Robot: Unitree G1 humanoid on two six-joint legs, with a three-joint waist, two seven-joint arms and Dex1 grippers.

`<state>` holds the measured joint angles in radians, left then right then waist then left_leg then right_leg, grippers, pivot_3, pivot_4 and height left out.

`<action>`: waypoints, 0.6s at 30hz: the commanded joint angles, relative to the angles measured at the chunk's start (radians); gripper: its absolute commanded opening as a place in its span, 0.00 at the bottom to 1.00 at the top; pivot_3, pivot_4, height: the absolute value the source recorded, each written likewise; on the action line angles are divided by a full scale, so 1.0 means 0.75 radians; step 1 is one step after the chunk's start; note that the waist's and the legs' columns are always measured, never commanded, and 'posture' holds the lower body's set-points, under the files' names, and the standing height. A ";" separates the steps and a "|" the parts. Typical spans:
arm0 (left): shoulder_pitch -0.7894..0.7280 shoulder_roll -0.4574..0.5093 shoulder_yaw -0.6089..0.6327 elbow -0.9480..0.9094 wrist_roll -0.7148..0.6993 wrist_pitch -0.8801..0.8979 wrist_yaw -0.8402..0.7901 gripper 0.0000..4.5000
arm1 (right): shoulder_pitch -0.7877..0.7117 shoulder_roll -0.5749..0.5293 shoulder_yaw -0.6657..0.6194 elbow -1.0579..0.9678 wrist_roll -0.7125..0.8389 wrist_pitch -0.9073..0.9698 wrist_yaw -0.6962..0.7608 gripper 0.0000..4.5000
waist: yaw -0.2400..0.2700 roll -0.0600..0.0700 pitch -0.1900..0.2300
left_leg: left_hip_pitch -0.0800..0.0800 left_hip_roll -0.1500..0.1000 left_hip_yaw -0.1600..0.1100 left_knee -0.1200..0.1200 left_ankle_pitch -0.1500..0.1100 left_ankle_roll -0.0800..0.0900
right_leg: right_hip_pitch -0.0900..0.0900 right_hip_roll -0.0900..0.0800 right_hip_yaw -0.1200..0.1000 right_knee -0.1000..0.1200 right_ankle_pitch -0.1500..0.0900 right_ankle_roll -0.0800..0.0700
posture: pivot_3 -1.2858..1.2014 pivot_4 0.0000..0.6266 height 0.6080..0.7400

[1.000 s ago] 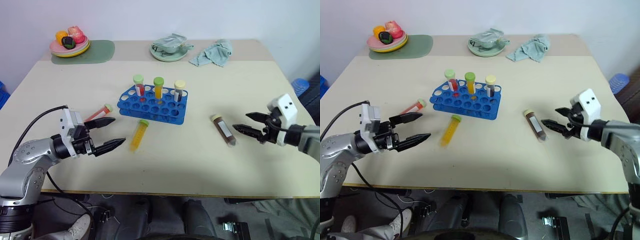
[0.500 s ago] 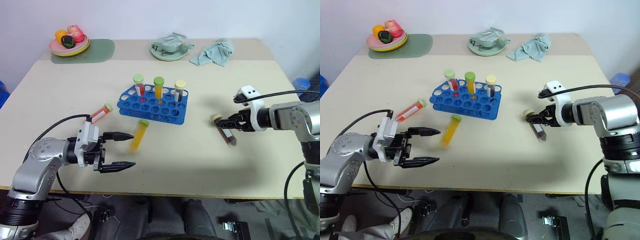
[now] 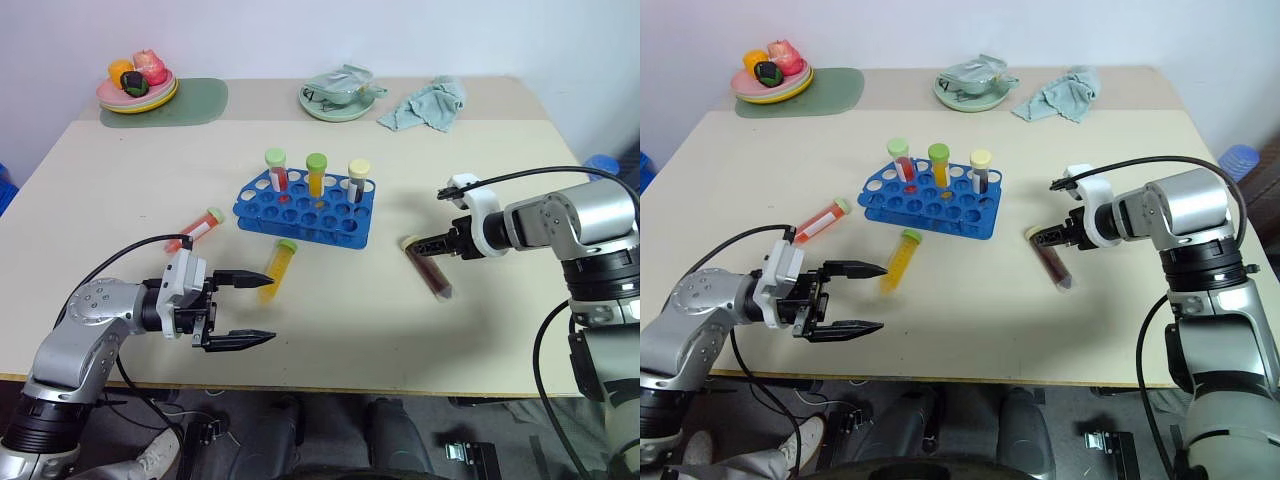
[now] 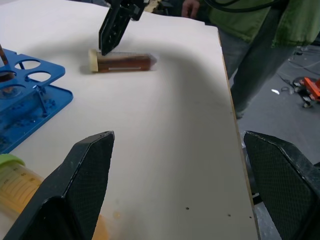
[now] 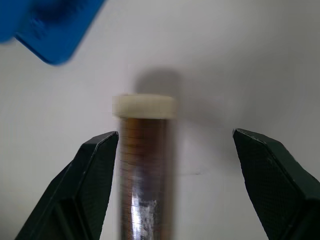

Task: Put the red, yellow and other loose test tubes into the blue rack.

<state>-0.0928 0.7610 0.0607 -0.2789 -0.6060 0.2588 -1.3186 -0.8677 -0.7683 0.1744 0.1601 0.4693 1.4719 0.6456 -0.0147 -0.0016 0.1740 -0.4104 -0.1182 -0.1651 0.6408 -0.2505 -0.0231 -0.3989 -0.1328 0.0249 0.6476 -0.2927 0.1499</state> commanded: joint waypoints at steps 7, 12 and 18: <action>0.013 0.011 0.026 -0.064 -0.021 0.018 0.030 0.94 | 0.036 0.004 0.031 -0.084 -0.015 -0.022 0.029 0.83 | -0.001 0.000 0.000 | 0.000 0.000 0.000 0.000 0.000 0.000 | 0.000 0.000 0.000 0.000 0.000 0.000 | 0.52 0.24 1.00; 0.013 0.014 0.028 -0.068 -0.025 0.027 0.032 0.94 | 0.016 0.036 0.020 -0.051 -0.034 -0.038 0.011 0.83 | -0.004 0.000 0.000 | 0.000 0.000 0.000 0.000 0.000 0.000 | 0.000 0.000 0.000 0.001 0.000 0.000 | 0.52 0.24 1.00; 0.014 0.015 0.024 -0.078 -0.030 0.038 0.038 0.94 | -0.009 0.085 -0.002 0.000 -0.057 -0.050 -0.009 0.83 | -0.010 0.000 0.000 | 0.000 0.002 0.000 0.000 0.001 -0.001 | 0.000 0.002 0.000 0.001 0.001 -0.001 | 0.52 0.24 1.00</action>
<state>-0.0849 0.7622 0.0611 -0.3031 -0.6123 0.2862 -1.2934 -0.8487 -0.7250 0.1851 0.1512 0.4329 1.4541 0.6478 -0.0220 -0.0019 0.1738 -0.4101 -0.1165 -0.1650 0.6405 -0.2499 -0.0242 -0.3992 -0.1310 0.0250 0.6481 -0.2917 0.1486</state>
